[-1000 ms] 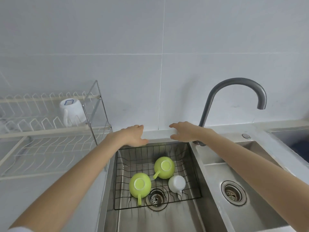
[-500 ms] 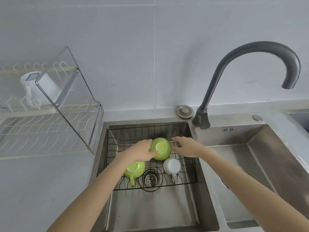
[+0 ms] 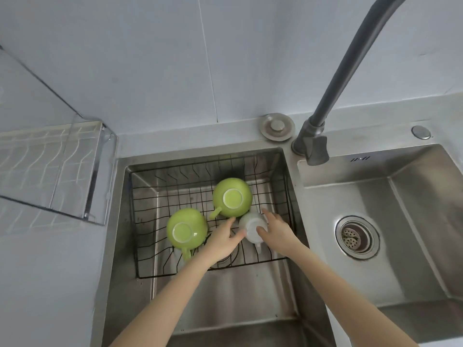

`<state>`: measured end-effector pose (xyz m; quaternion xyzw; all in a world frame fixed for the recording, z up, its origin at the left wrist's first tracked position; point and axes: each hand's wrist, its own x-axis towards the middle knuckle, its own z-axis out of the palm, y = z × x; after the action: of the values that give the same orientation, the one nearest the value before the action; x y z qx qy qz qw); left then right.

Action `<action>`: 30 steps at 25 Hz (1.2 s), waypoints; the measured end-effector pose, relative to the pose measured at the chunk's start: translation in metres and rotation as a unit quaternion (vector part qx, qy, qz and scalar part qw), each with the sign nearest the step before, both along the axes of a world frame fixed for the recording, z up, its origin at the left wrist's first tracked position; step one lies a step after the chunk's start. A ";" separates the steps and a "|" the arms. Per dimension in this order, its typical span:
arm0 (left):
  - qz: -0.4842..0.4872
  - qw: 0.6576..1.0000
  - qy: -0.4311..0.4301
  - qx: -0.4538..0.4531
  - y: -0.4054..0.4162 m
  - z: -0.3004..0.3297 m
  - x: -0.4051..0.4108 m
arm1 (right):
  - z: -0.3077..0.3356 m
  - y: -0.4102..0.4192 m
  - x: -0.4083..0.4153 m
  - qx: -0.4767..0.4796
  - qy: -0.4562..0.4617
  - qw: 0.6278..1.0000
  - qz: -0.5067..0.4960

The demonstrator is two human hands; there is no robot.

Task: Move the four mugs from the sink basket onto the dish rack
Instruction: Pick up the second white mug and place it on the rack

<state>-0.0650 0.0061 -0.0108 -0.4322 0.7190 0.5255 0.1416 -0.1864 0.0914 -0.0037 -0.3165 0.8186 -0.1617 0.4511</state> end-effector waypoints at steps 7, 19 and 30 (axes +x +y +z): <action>0.058 0.997 0.032 0.029 0.009 -0.028 -0.014 | -0.030 -0.009 0.003 -0.012 -0.031 0.998 -0.049; 0.133 0.979 0.059 0.143 0.008 -0.033 -0.019 | -0.036 -0.001 0.007 -0.073 -0.087 0.983 -0.145; 0.216 0.952 0.113 0.184 0.007 -0.005 -0.005 | 0.016 0.004 0.011 -0.074 -0.029 0.986 -0.147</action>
<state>-0.0700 0.0128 -0.0160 -0.4813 0.5110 0.7119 0.0200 -0.1754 0.0958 0.0127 -0.2206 0.8285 -0.2959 0.4212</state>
